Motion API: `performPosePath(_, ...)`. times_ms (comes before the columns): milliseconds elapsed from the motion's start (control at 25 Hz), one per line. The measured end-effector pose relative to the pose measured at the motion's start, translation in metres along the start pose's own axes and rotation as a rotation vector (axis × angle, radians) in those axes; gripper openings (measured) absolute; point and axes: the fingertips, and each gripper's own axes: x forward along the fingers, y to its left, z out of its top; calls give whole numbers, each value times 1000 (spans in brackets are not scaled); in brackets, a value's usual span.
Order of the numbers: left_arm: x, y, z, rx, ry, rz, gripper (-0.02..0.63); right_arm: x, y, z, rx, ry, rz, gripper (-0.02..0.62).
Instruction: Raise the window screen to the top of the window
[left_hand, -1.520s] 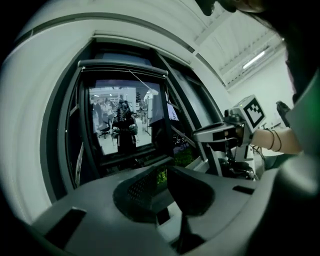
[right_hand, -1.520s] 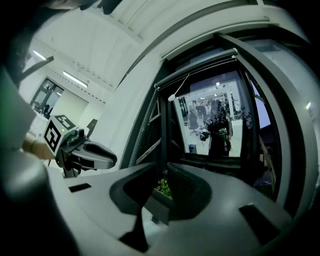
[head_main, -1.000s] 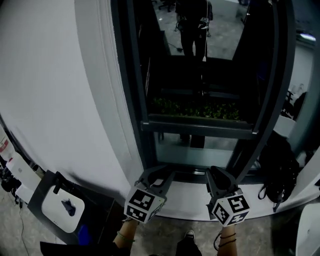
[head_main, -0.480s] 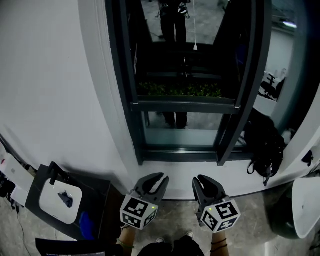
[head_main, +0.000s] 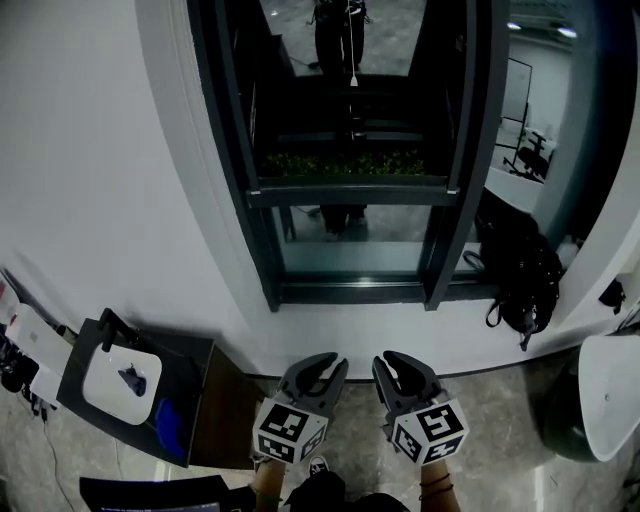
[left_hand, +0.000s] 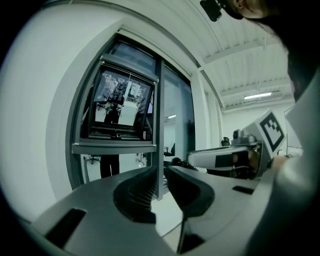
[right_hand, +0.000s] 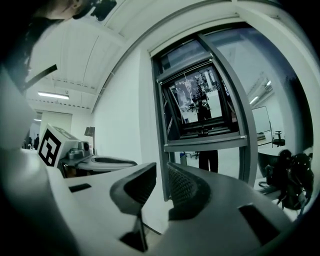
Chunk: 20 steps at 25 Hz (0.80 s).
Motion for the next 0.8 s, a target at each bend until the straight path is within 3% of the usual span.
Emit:
performPosePath(320,-20,-68,-30,-30,31,57,66,-73,-8,-22,12,22,25,67)
performPosePath(560,-49,-102,-41,-88,17,98,66,-110,11,-40,-16,40,66,67)
performPosePath(800,-71,-124,-55,-77,40,118,66,-132,30,-50,-12,44,94,67)
